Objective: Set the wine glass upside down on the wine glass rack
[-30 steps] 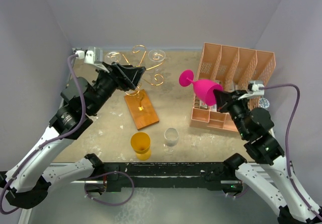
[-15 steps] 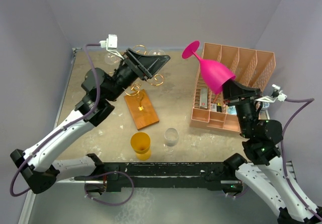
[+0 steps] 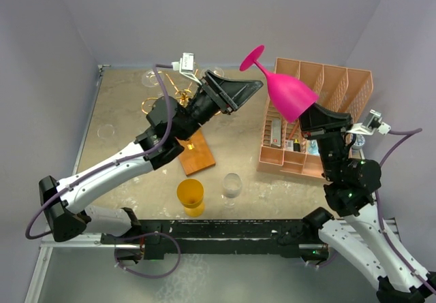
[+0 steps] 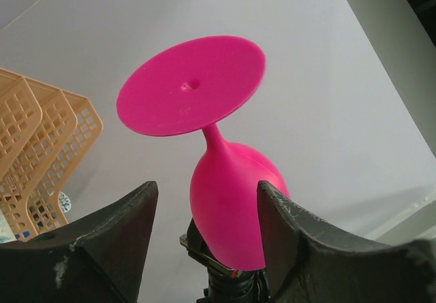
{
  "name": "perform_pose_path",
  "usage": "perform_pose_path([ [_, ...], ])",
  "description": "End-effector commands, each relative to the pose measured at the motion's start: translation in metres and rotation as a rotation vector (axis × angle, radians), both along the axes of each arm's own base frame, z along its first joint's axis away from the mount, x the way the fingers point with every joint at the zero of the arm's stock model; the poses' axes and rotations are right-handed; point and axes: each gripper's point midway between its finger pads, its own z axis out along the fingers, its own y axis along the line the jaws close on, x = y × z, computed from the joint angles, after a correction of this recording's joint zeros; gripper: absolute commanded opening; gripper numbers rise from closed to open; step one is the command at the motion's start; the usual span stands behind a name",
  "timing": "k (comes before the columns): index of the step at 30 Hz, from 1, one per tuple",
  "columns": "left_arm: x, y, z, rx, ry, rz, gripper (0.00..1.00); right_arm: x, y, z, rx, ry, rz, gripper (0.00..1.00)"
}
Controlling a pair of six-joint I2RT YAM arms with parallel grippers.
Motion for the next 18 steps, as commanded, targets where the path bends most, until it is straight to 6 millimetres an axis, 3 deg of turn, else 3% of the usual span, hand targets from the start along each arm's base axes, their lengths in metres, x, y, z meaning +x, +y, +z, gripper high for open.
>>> perform_pose_path([
  [1, 0.001, 0.012, 0.043, -0.134, -0.043, 0.086, 0.57, -0.019, 0.002, 0.026, 0.046, -0.111, 0.061, 0.0],
  [7, 0.011, 0.01, 0.056, -0.23, -0.03, 0.113, 0.54, -0.023, 0.008, 0.021, 0.042, -0.124, 0.104, 0.0],
  [13, 0.007, 0.01, 0.07, -0.288, -0.062, 0.091, 0.51, -0.022, 0.015, 0.014, 0.034, -0.112, 0.139, 0.0],
  [18, 0.011, 0.019, 0.076, -0.319, -0.06, 0.128, 0.35, -0.024, 0.02, 0.011, 0.038, -0.123, 0.17, 0.0],
])
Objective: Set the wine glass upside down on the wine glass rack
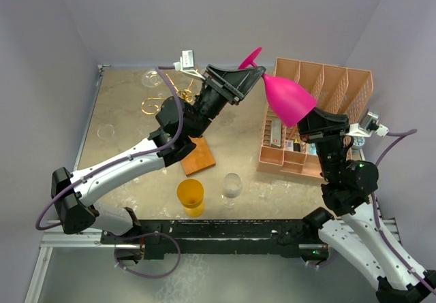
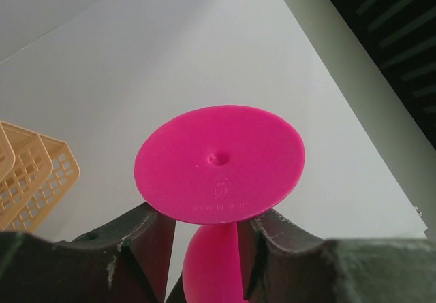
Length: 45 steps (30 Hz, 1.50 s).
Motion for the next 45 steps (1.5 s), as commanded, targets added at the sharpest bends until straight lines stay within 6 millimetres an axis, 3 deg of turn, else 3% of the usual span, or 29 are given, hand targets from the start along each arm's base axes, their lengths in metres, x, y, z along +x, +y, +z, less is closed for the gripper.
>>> perform_pose_path([
  [1, -0.012, 0.03, 0.056, -0.17, -0.089, 0.035, 0.33, -0.013, 0.008, 0.008, 0.009, -0.066, 0.074, 0.0],
  [11, -0.007, 0.045, 0.065, -0.217, -0.103, 0.104, 0.26, -0.02, 0.027, -0.004, -0.056, -0.091, 0.158, 0.0],
  [23, 0.0, 0.055, 0.065, -0.224, -0.1, 0.176, 0.0, -0.017, 0.041, -0.015, -0.095, -0.073, 0.215, 0.0],
  [28, 0.0, 0.06, 0.067, -0.197, -0.126, 0.216, 0.0, -0.014, 0.043, -0.019, -0.113, -0.041, 0.22, 0.01],
  [30, 0.0, 0.063, 0.067, -0.177, -0.138, 0.24, 0.0, -0.012, 0.042, -0.023, -0.125, -0.013, 0.21, 0.11],
  [33, -0.001, 0.069, 0.069, -0.145, -0.163, 0.276, 0.0, -0.008, 0.037, -0.033, -0.15, 0.045, 0.171, 0.37],
  [38, -0.003, 0.076, 0.07, -0.047, -0.232, 0.341, 0.0, 0.011, 0.015, -0.074, -0.159, 0.259, 0.043, 0.63],
  [42, -0.009, 0.077, 0.069, 0.07, -0.315, 0.377, 0.0, 0.015, 0.003, -0.1, -0.161, 0.389, -0.012, 0.68],
  [45, -0.006, 0.078, 0.061, 0.196, -0.336, 0.417, 0.0, 0.017, -0.016, -0.098, -0.14, 0.445, -0.099, 0.65],
])
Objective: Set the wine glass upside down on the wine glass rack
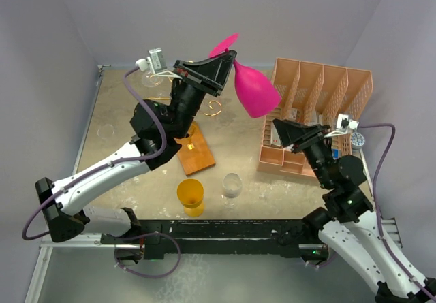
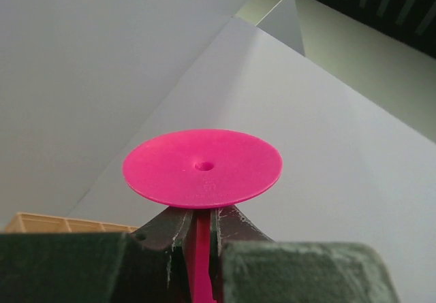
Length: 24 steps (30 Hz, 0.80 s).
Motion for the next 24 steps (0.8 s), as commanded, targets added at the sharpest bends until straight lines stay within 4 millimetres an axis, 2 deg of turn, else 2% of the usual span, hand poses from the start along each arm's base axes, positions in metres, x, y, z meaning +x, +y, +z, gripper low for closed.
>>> perform_pose_path([
  [1, -0.004, 0.022, 0.017, 0.157, -0.062, 0.124, 0.0, 0.004, -0.036, 0.007, 0.015, 0.102, -0.181, 0.63],
  [5, 0.007, 0.021, 0.006, 0.278, -0.037, 0.194, 0.0, 0.009, -0.05, 0.013, -0.038, 0.201, -0.269, 0.61],
  [6, 0.007, 0.019, 0.005, 0.298, -0.052, 0.195, 0.0, 0.007, -0.054, 0.03, -0.035, 0.185, -0.28, 0.61],
  [10, 0.002, 0.006, 0.002, 0.405, -0.133, 0.176, 0.0, 0.004, -0.051, 0.061, -0.053, 0.143, -0.254, 0.61],
  [13, -0.003, -0.003, -0.003, 0.485, -0.213, 0.163, 0.0, -0.003, -0.039, 0.092, -0.054, 0.079, -0.179, 0.63],
  [18, -0.01, -0.016, -0.012, 0.544, -0.352, 0.157, 0.0, -0.023, -0.003, 0.139, -0.073, -0.048, 0.04, 0.69],
  [24, -0.01, -0.024, -0.02, 0.593, -0.435, 0.181, 0.0, -0.02, 0.016, 0.163, -0.004, -0.021, 0.131, 0.67],
])
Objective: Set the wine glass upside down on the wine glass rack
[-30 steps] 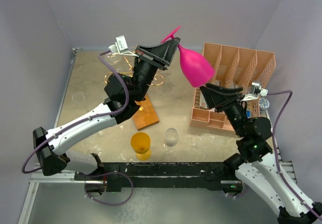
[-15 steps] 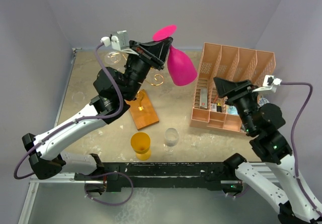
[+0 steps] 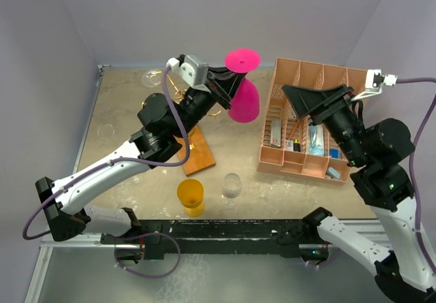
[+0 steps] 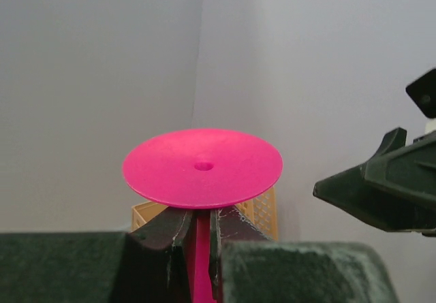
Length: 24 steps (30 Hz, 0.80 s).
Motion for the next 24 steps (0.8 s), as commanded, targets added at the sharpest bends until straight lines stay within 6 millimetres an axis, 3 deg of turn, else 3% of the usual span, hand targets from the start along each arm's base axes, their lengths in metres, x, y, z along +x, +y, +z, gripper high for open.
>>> perform_pose_path([
  [1, -0.007, 0.0, 0.014, 0.007, -0.149, 0.002, 0.0, -0.007, 0.021, 0.029, 0.056, -0.03, 0.125, 0.66],
  [9, -0.015, -0.011, 0.004, 0.063, -0.209, -0.044, 0.0, 0.009, 0.031, 0.048, 0.15, -0.037, 0.138, 0.56],
  [16, -0.018, -0.015, -0.002, 0.093, -0.227, -0.063, 0.0, 0.022, 0.044, 0.049, 0.183, -0.012, 0.17, 0.49],
  [24, -0.006, -0.005, -0.001, 0.058, -0.193, 0.01, 0.0, 0.017, 0.028, 0.049, 0.233, -0.011, 0.112, 0.45],
])
